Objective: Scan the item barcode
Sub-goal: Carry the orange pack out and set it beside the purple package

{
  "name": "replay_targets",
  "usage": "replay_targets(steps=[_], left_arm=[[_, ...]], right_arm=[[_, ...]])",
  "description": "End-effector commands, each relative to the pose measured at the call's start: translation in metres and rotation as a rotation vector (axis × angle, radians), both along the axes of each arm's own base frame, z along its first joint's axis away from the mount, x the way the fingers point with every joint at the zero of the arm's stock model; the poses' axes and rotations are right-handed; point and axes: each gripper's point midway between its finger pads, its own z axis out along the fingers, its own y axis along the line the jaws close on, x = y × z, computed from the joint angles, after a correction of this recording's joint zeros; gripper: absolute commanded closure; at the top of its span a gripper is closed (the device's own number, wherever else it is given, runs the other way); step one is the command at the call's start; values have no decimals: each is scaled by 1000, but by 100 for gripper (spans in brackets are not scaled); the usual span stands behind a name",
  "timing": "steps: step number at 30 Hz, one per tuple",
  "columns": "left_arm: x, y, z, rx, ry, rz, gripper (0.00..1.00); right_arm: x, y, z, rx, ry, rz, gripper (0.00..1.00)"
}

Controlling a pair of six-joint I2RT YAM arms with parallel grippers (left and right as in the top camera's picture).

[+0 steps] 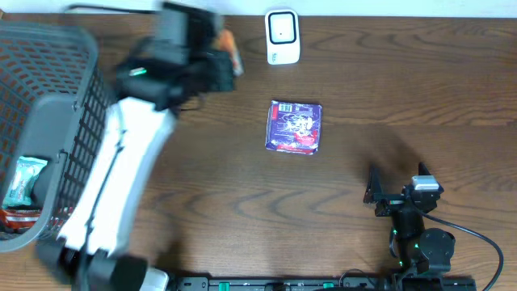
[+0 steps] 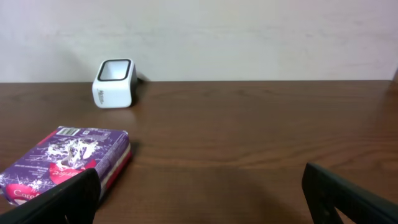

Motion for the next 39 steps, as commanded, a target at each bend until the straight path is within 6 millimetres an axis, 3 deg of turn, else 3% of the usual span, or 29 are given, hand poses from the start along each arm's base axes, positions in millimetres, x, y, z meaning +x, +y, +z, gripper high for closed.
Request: replay_targets(steps=[1, 5, 6, 11, 14, 20, 32, 39], left_arm=[[14, 1, -68, 263, 84, -9, 93], [9, -18, -129, 316, 225, -39, 93], [5, -24, -152, 327, 283, -27, 93], [-7, -31, -203, 370, 408, -12, 93], [-12, -34, -218, 366, 455, 27, 93], [-31, -68, -226, 253, 531, -15, 92], [-56, -111, -229, 263, 508, -91, 91], [-39, -99, -223, 289, 462, -51, 86]], right_arm=[[0, -2, 0, -14, -1, -5, 1], [0, -2, 0, -14, -1, -5, 1], [0, -2, 0, -14, -1, -5, 1], [0, -2, 0, -14, -1, -5, 1], [0, -2, 0, -14, -1, -5, 1], [0, -2, 0, -14, -1, -5, 1], [0, -2, 0, -14, -1, -5, 1], [0, -2, 0, -14, -1, -5, 1]])
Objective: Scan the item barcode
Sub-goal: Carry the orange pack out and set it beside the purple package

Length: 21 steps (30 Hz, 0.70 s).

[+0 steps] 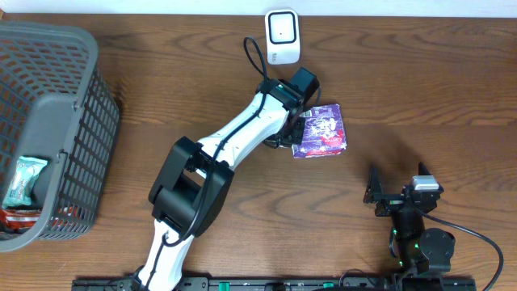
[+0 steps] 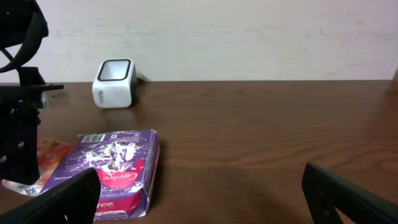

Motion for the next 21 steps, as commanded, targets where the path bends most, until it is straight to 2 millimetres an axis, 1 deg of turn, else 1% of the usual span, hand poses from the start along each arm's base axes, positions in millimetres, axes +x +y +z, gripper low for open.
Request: replay_targets(steps=[1, 5, 6, 7, 8, 10, 11, 12, 13, 17, 19, 20, 21], left_arm=[[15, 18, 2, 24, -17, 56, 86], [23, 28, 11, 17, -27, 86, 86], [26, 31, 16, 11, -35, 89, 83], [28, 34, 20, 7, -44, 88, 77], [30, 36, 26, 1, -55, 90, 66], [35, 41, 40, -17, -82, 103, 30], [37, 44, 48, -28, -99, 111, 21], [39, 46, 58, -41, -118, 117, 17], [40, 47, 67, -51, -134, 120, 16], [44, 54, 114, -107, -236, 109, 15], [48, 62, 144, -127, -315, 88, 15], [52, 77, 173, -129, -398, 108, 15], [57, 105, 207, -97, -511, 173, 15]], right_arm=[[0, -2, 0, -14, -1, -5, 1], [0, -2, 0, -14, -1, -5, 1], [0, -2, 0, -14, -1, -5, 1], [0, -2, 0, -14, -1, -5, 1], [0, -2, 0, -14, -1, -5, 1], [0, -2, 0, -14, -1, -5, 1], [0, -2, 0, -14, -1, -5, 1], [0, -2, 0, -14, -1, -5, 1], [0, -2, 0, -14, -1, -5, 1], [0, -2, 0, -14, -1, -5, 1], [0, -2, 0, -14, -1, -5, 1], [0, -2, 0, -14, -1, -5, 1], [0, -2, 0, -14, -1, -5, 1]])
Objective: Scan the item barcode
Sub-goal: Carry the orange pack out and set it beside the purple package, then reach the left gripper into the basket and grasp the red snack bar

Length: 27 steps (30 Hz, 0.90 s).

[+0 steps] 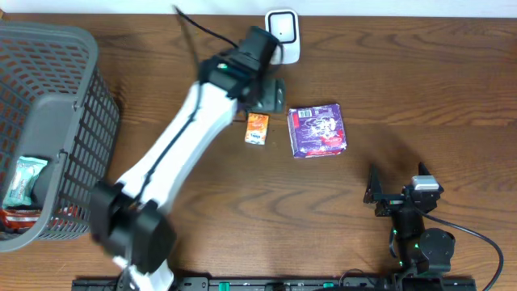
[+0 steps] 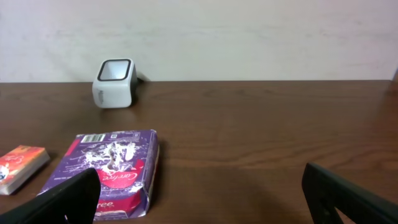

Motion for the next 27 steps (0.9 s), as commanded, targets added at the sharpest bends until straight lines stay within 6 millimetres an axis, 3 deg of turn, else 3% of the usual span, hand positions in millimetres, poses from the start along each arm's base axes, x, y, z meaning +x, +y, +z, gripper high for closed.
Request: replay_targets(steps=[1, 4, 7, 9, 12, 15, 18, 20, 23, 27], left_arm=[[15, 65, 87, 67, -263, 137, 15], [14, 133, 140, 152, -422, 328, 15], [-3, 204, 182, 209, -528, 535, 15], [-17, 252, 202, 223, -574, 686, 14], [-41, 318, 213, 209, -599, 934, 14], [-74, 380, 199, 197, -542, 1210, 14], [-109, 423, 166, 165, -429, 1490, 14], [-122, 443, 143, 170, -361, 1609, 14], [-130, 465, 109, 217, -236, 1675, 14], [-147, 471, 56, 264, 7, 1770, 14]], right_arm=[[0, -2, 0, -14, -1, -5, 1], [0, -2, 0, -14, -2, -5, 1], [0, -2, 0, -14, -2, -5, 1], [0, -2, 0, -14, -2, -5, 1], [0, -2, 0, -14, -2, -5, 1], [0, -2, 0, -14, -2, -5, 1], [0, -2, 0, -14, -2, -5, 1], [0, -2, 0, -14, -2, -5, 1], [0, -2, 0, -14, -2, -5, 1], [0, -2, 0, -14, -2, -5, 1]])
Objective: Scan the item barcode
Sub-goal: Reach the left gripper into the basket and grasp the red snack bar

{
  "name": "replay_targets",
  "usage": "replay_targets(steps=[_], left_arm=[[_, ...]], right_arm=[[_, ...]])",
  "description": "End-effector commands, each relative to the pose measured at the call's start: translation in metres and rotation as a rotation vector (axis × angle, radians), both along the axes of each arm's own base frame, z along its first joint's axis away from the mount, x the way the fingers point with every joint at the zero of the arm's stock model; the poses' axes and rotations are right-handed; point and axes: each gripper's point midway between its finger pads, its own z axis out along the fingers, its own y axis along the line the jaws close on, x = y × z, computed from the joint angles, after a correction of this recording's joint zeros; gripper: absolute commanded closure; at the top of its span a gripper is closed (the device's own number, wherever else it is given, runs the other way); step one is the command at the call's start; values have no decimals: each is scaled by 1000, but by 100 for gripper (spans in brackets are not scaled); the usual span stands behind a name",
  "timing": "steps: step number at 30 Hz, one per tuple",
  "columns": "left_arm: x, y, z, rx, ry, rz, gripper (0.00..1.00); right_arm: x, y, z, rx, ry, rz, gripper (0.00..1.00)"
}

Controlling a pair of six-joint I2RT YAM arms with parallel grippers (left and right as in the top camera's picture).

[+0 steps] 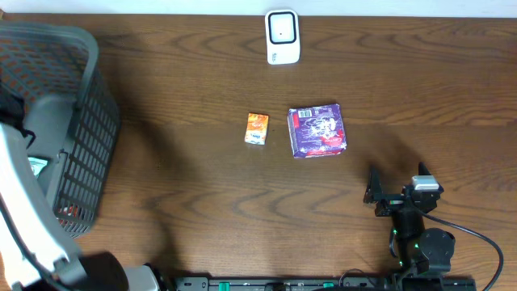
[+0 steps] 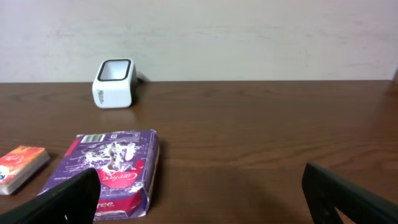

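Observation:
The white scanner (image 1: 283,36) stands at the table's far edge, and the right wrist view shows the scanner (image 2: 114,83) at the back left. A small orange box (image 1: 257,128) lies flat mid-table, with a purple pack (image 1: 318,130) right of it. Both show in the right wrist view: orange box (image 2: 22,167), purple pack (image 2: 112,171) with a barcode on its far end. My right gripper (image 1: 396,194) rests open near the front right, nothing between its fingers (image 2: 68,196). The left arm (image 1: 24,202) is over the basket at the far left, its gripper end dark and blurred at the frame edge.
A grey mesh basket (image 1: 81,89) fills the left end of the table, with a pale green packet (image 1: 36,166) and something red inside. A cable runs from the right arm's base (image 1: 477,238) at the front right.
The left arm was stretched over the table by the scanner, above the orange box. Now it is at the far left over the basket. The box, the pack and the right gripper have not moved.
First the left gripper was high and left of the scanner with something orange at it, the purple pack alone mid-table. Then it was down beside the pack, which now lay further right. Then the orange box lay free beside the pack. Now the arm is over the basket.

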Motion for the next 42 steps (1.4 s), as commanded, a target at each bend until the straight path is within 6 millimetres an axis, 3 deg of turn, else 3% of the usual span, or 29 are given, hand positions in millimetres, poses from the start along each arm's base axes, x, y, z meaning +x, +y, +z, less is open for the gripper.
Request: replay_targets(steps=[1, 8, 16, 25, 34, 42], left_arm=[[-12, 4, -47, -103, 97, 156, 13], [-2, 14, -118, -190, 266, 218, 9], [-18, 26, -180, -271, 411, 328, 2], [-48, 27, -202, -311, 457, 445, 1], [-59, 22, -236, -311, 451, 461, 2], [-65, 22, -241, -330, 451, 475, 2]], right_arm=[[0, -2, 0, -14, -1, -5, 1], [0, -2, 0, -14, -2, -5, 1], [0, -2, 0, -14, -1, -5, 1], [0, -2, 0, -14, -2, -5, 1], [0, -2, 0, -14, -2, -5, 1], [0, -2, 0, -14, -2, -5, 1]])
